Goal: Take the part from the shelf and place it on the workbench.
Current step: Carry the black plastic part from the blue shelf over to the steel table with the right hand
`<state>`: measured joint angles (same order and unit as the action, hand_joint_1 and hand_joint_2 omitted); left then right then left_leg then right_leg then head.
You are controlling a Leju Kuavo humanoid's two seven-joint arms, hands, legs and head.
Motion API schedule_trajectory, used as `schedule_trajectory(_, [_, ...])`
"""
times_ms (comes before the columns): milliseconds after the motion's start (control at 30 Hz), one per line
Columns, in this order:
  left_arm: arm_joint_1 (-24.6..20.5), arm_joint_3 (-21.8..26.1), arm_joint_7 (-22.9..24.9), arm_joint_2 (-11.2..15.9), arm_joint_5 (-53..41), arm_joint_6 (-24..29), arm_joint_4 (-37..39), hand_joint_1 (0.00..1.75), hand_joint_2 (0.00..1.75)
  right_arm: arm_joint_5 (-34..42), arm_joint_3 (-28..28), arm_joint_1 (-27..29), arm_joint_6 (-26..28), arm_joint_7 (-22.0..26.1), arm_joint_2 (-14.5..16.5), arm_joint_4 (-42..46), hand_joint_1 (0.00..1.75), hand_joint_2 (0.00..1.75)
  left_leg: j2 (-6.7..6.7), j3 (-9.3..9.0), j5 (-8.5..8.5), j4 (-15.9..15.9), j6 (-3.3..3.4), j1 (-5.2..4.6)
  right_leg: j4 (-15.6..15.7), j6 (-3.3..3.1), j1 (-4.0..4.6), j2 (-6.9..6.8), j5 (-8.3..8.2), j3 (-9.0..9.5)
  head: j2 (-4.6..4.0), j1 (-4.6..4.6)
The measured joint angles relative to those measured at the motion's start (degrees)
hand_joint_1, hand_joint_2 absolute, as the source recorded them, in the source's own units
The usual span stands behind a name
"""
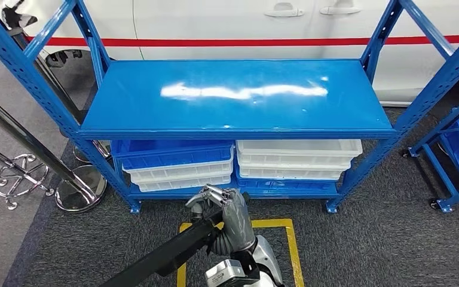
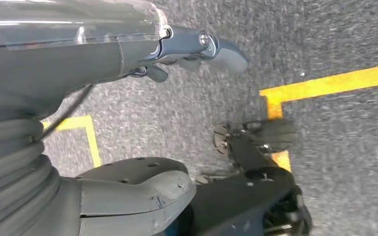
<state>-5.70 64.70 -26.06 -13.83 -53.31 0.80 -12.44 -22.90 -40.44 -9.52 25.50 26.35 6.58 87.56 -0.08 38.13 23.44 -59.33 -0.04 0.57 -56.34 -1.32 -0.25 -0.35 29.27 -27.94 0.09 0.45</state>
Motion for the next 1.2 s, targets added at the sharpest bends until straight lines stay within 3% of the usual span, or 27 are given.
schedule_trajectory(100, [0.1,0.0,0.0,0.0,0.0,0.0,0.0,0.0,1.75,0.0,-0.2,-0.1,-0.2,0.0,0.1,-0.1,1.75,1.75,-0.12,2.47,8.3,-9.4,-0.62,0.13,0.0,-0.77,-0.04,-0.26,-1.98,-2.38,0.0,-0.09])
schedule_trajectory(133, [0.1,0.0,0.0,0.0,0.0,0.0,0.0,0.0,1.75,0.0,-0.2,-0.1,-0.2,0.0,0.1,-0.1,1.75,1.75,-0.12,2.87,9.58,-12.7,-0.73,0.15,-0.2,-0.76,0.02,-0.34,-2.56,-3.31,0.0,-0.1])
schedule_trajectory(167, [0.1,0.0,0.0,0.0,0.0,0.0,0.0,0.0,1.75,0.0,-0.2,-0.1,-0.3,0.0,0.1,-0.1,1.75,1.75,-0.11,2.64,9.42,-14.6,-0.77,0.15,-0.4,-0.7,0.05,-0.43,-3.12,-4.27,0.0,-0.1])
schedule_trajectory(200, [0.1,0.0,-0.1,0.0,0.0,-0.1,0.0,0.0,1.75,0.0,-0.2,-0.2,-0.3,0.0,0.1,-0.2,1.75,1.75,-0.11,1.5,8.09,-14.7,-0.73,0.15,-0.7,-0.63,0.06,-0.51,-3.63,-5.24,0.0,-0.1])
schedule_trajectory(267, [0.0,0.0,-0.1,0.0,0.0,-0.2,0.0,0.0,1.75,0.0,-0.2,-0.3,-0.3,0.0,0.1,-0.2,1.75,1.75,-0.12,-3.57,5.26,-9.2,-0.34,0.13,-1.3,-0.38,0.07,-0.54,-4.48,-6.87,0.0,-0.1])
schedule_trajectory(333, [-0.1,0.0,-0.2,0.0,0.0,-0.2,0.0,0.0,1.75,0.0,-0.2,-0.5,-0.3,0.0,0.2,-0.1,1.75,1.75,-0.18,-9.43,5.52,-0.8,0.23,-0.12,-1.7,0.12,0.17,-0.55,-5.31,-7.88,0.0,-0.09])
schedule_trajectory(400, [-0.3,0.0,-0.2,0.0,0.0,-0.3,0.0,0.0,1.75,0.0,-0.2,-0.7,-0.3,0.0,0.3,-0.1,1.75,1.75,-0.24,-11.64,6.49,3.4,0.64,-0.46,-1.7,0.76,0.17,-0.62,-6.34,-8.4,0.0,-0.09])
schedule_trajectory(467, [-0.2,0.1,-0.2,-0.1,0.1,-0.3,0.0,0.0,1.75,0.0,-0.3,-0.7,-0.2,0.0,0.3,-0.1,1.75,1.75,-0.08,-11.07,5.62,4.2,1.21,-0.2,-1.7,1.44,0.23,-0.41,-6.58,-8.97,0.0,-0.07])
schedule_trajectory(500, [-0.2,0.1,-0.3,-0.2,0.2,-0.2,0.1,0.0,1.75,0.0,-0.3,-0.7,-0.1,0.0,0.3,-0.1,1.75,1.75,0.08,-10.63,5.0,4.5,1.65,-0.02,-2.6,1.73,0.26,-0.21,-5.31,-9.47,0.0,-0.05])
schedule_trajectory(533, [-0.2,0.1,-0.3,-0.4,0.4,0.1,0.1,0.0,1.75,-0.1,-0.3,-0.6,0.2,0.1,0.3,-0.1,1.75,1.75,0.26,-10.01,4.34,4.7,2.06,0.13,-4.7,1.99,0.25,-0.02,-2.98,-10.25,0.0,-0.01])
schedule_trajectory(600, [-0.3,0.3,-0.3,-0.8,1.0,0.9,0.1,0.0,1.75,-0.3,-0.3,-0.4,0.6,0.1,0.3,-0.2,1.75,1.75,0.46,-8.5,3.33,4.3,2.55,0.02,-11.7,2.32,0.03,0.14,2.7,-12.1,0.0,0.02])
schedule_trajectory(633, [-0.3,0.4,-0.3,-1.1,1.3,1.3,0.1,0.0,1.75,-0.2,-0.3,-0.3,0.7,0.1,0.3,-0.3,1.75,1.75,0.52,-7.65,2.89,4.0,2.57,-0.02,-15.3,2.45,-0.04,0.14,4.23,-12.74,0.0,0.02])
schedule_trajectory(700, [-0.3,0.8,-0.3,-1.4,1.8,1.8,0.1,0.0,1.75,0.0,-0.2,-0.1,0.3,-0.1,0.3,-0.6,1.75,1.75,0.62,-6.26,2.25,3.4,2.48,-0.04,-18.8,2.58,-0.1,0.14,3.97,-12.68,0.0,0.03])
schedule_trajectory(733, [-0.3,1.0,-0.3,-1.6,2.0,2.0,0.1,0.0,1.75,0.3,-0.2,0.0,0.0,-0.2,0.2,-0.8,1.75,1.75,0.65,-5.63,2.02,3.1,2.39,-0.04,-18.4,2.57,-0.13,0.14,2.59,-11.7,0.0,0.03])
schedule_trajectory(800, [-0.3,1.5,-0.2,-1.9,2.4,2.3,0.2,0.0,1.75,0.7,0.0,0.1,-0.9,-0.2,0.2,-1.1,1.75,1.75,0.64,-4.46,1.6,2.4,2.15,-0.04,-13.0,2.27,-0.12,0.18,0.06,-7.43,0.0,0.02])
schedule_trajectory(867, [-0.3,1.9,0.0,-2.2,2.8,2.7,0.2,0.0,1.75,1.1,0.2,0.3,-1.9,-0.2,0.3,-1.4,1.75,1.75,0.61,-3.38,1.01,1.7,1.64,-0.16,-5.1,1.65,0.11,0.35,-0.09,-2.15,-0.01,0.02])
schedule_trajectory(900, [-0.3,2.2,0.2,-2.3,3.1,3.0,0.2,0.0,1.75,1.1,0.3,0.4,-2.3,-0.2,0.3,-1.5,1.75,1.75,0.61,-3.08,0.64,1.6,1.32,-0.18,-2.6,1.36,0.28,0.44,0.54,-0.74,-0.01,0.01])
schedule_trajectory(933, [-0.2,2.5,0.4,-2.4,3.4,3.3,0.2,0.0,1.75,1.2,0.4,0.6,-2.7,-0.1,0.3,-1.7,1.75,1.75,0.61,-2.88,0.19,1.6,0.98,-0.18,-1.4,1.1,0.45,0.49,0.93,-0.25,-0.01,0.01])
schedule_trajectory(1000, [-0.2,3.1,0.7,-2.5,3.9,3.8,0.2,0.0,1.75,1.2,0.8,0.9,-3.1,0.0,0.3,-1.9,1.75,1.75,0.55,-2.51,-0.15,1.6,0.27,-0.15,-0.9,0.42,0.34,0.37,0.2,-0.72,0.0,0.01])
schedule_trajectory(1033, [-0.2,3.3,0.8,-2.5,4.0,3.9,0.2,0.0,1.75,1.3,0.9,1.1,-3.3,0.1,0.3,-2.0,1.75,1.75,0.49,-2.13,0.89,1.0,-0.05,-0.12,-0.7,-0.07,0.19,0.26,-0.36,-1.17,0.0,0.0])
schedule_trajectory(1067, [-0.1,3.5,0.9,-2.5,4.0,4.0,0.2,0.0,1.75,1.3,1.0,1.1,-3.4,0.1,0.3,-2.1,1.75,1.75,0.44,-1.52,2.95,-0.7,-0.36,-0.08,-0.6,-0.53,0.04,0.14,-1.0,-1.77,0.0,-0.01])
schedule_trajectory(1133, [-0.1,3.8,1.0,-2.5,4.1,4.1,0.2,0.0,1.75,1.3,1.2,1.3,-3.5,0.1,0.3,-2.3,1.75,1.75,0.42,0.15,8.72,-7.1,-0.86,0.11,-0.8,-1.09,0.07,-0.02,-2.17,-3.3,0.0,-0.03])
schedule_trajectory(1167, [0.0,4.0,1.0,-2.5,4.1,4.1,0.2,0.0,1.75,1.3,1.3,1.4,-3.5,0.1,0.3,-2.4,1.75,1.75,0.42,0.82,10.73,-10.8,-1.06,0.15,-0.9,-1.15,0.14,-0.11,-2.76,-4.2,0.0,-0.03])
schedule_trajectory(1200, [0.0,4.1,1.0,-2.5,4.0,4.0,0.2,0.0,1.75,1.3,1.4,1.5,-3.6,0.1,0.3,-2.5,1.75,1.75,0.42,0.98,11.34,-13.6,-1.18,0.16,-1.2,-1.16,0.19,-0.19,-3.32,-5.14,0.0,-0.02])
